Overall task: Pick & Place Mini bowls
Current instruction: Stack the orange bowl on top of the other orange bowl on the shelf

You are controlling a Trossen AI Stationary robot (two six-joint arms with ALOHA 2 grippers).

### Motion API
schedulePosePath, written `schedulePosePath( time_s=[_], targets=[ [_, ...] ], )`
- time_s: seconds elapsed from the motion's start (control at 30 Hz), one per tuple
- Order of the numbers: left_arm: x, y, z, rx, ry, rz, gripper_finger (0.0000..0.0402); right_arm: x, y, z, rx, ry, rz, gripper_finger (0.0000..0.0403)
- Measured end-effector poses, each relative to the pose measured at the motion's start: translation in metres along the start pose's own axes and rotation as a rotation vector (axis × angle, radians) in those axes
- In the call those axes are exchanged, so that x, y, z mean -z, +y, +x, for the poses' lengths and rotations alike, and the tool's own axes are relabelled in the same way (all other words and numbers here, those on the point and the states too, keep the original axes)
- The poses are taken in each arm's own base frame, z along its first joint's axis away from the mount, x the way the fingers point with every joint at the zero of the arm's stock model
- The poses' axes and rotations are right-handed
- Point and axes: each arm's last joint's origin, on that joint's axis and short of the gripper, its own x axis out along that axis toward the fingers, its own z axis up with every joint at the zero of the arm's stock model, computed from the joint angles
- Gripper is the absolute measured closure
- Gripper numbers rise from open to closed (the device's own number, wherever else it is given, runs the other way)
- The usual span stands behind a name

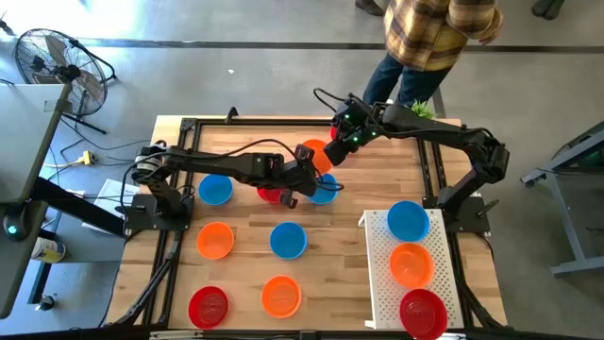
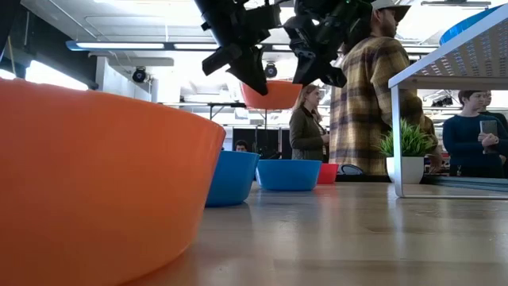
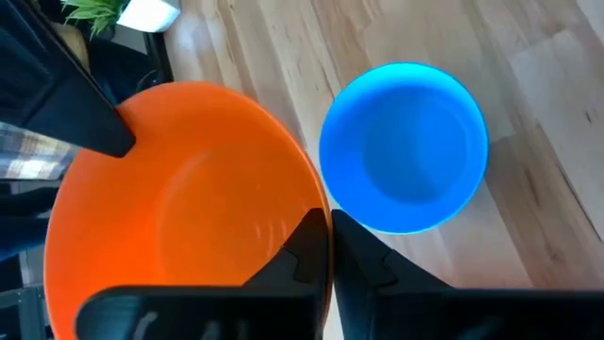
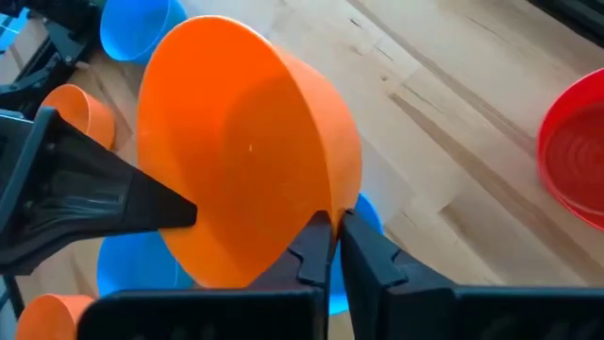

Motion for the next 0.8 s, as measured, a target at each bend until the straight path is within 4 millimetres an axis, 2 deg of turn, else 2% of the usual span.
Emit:
schedulePosePath(
  time_s=[0.17,0.43,0.63,0.8],
  targets=[
    [-0.001,0.001,-0.001,-0.007,-0.011,-0.027,0.0363,0.000,-0.001,0.000,0.016,-0.008,-0.021,0.0400],
    [0.000,0.001,-0.002,-0.003,0.006,-0.041,0.0278,-0.001,-0.004,-0.001,0.031,-0.009,-0.031,0.0402],
    [-0.004,0.011,-0.016,0.045,0.004,-0.062,0.0233,-0.004,-0.012,-0.003,0.045,-0.011,-0.035,0.0403],
    [-0.004,0.020,-0.037,0.108,-0.084,-0.122,0.0224,-0.007,-0.026,-0.006,0.067,0.010,-0.033,0.0402]
  ],
)
